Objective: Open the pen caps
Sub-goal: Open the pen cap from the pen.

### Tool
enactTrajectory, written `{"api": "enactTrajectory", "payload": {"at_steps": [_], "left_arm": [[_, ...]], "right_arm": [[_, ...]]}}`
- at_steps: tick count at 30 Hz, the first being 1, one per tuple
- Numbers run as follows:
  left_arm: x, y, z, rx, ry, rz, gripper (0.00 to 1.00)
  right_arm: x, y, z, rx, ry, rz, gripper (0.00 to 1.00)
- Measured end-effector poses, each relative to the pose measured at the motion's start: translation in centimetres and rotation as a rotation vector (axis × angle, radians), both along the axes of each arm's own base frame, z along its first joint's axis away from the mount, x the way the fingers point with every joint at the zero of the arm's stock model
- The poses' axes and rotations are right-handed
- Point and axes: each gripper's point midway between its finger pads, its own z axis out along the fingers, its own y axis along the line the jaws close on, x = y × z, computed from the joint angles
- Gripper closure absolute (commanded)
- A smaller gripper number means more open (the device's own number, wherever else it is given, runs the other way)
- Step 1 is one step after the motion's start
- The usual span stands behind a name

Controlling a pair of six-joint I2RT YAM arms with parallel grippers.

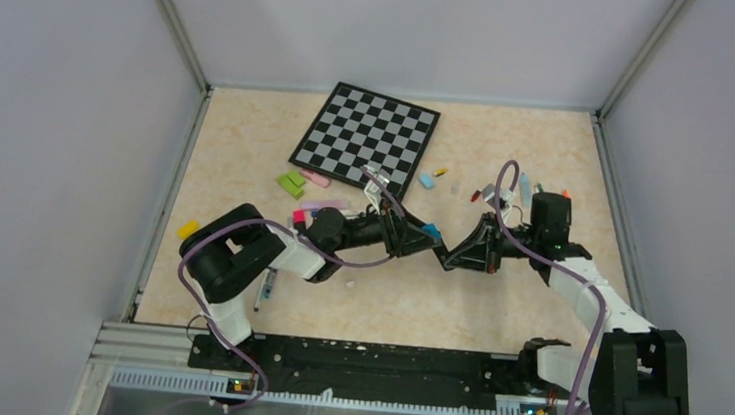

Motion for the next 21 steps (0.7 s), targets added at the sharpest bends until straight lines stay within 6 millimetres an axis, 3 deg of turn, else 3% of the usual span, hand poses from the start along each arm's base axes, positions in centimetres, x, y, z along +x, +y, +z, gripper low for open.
{"api": "enactTrajectory", "payload": {"at_steps": [4, 12, 19, 21], "left_arm": [[0.14, 0.00, 0.03, -0.001, -0.010, 0.009, 0.57], [0.44, 0.00, 0.14, -0.005, -0.010, 0.025, 0.61], [0.59, -0.02, 0.20, -0.006, -0.020, 0.034, 0.98], [0.58, -0.02, 0.20, -0.006, -0.022, 0.033, 1.00]], "right_arm": [[-0.01, 0.01, -0.01, 0.000, 0.000, 0.000, 1.00], [0.02, 0.01, -0.10, -0.001, 0.005, 0.000, 1.00], [-0.07, 0.03, -0.14, 0.001, 0.021, 0.003, 1.00], [-0.11, 0.04, -0.13, 0.002, 0.028, 0.004, 0.97]]}}
